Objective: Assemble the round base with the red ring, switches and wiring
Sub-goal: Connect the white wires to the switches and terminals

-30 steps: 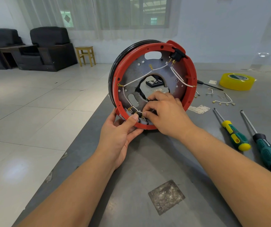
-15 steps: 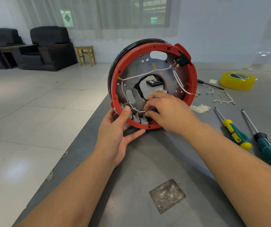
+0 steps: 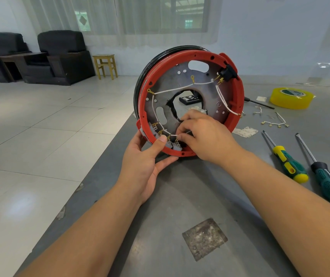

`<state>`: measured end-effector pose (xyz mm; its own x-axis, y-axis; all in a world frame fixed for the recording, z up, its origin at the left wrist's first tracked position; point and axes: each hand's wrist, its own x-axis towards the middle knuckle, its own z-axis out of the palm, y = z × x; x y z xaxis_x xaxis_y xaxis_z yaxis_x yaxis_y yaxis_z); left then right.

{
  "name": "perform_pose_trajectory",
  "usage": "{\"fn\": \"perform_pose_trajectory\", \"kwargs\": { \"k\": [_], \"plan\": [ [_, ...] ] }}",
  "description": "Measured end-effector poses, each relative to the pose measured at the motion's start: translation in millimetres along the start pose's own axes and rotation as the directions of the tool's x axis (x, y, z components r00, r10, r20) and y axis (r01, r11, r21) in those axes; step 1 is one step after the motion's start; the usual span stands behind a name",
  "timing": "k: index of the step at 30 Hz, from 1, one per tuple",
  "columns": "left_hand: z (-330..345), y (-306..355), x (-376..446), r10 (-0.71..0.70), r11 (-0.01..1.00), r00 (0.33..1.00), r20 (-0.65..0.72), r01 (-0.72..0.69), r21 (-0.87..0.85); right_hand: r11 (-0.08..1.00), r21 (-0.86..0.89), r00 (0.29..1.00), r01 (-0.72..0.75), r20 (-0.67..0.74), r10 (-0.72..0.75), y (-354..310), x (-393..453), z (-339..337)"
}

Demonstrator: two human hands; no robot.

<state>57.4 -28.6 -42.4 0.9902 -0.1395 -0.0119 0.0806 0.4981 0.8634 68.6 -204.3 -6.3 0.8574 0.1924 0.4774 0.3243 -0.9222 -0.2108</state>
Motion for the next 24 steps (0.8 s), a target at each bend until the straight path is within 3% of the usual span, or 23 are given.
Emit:
{"fn": "perform_pose_trajectory", "kwargs": {
  "k": [8,24],
  "plan": [
    [2.5,0.7,-1.6,0.004,1.0,0.999,-0.034,-0.005,-0.007,0.998,0.051,0.999,0.044,-0.001,-0.044,0.5,1.4,-5.0],
    [2.7,-0.2,-3.2,0.03,0.999,0.999,-0.04,-0.031,-0.024,0.996,-0.072,0.997,0.053,-0.058,-0.058,-6.9,-3.2,-3.0]
  ]
}}
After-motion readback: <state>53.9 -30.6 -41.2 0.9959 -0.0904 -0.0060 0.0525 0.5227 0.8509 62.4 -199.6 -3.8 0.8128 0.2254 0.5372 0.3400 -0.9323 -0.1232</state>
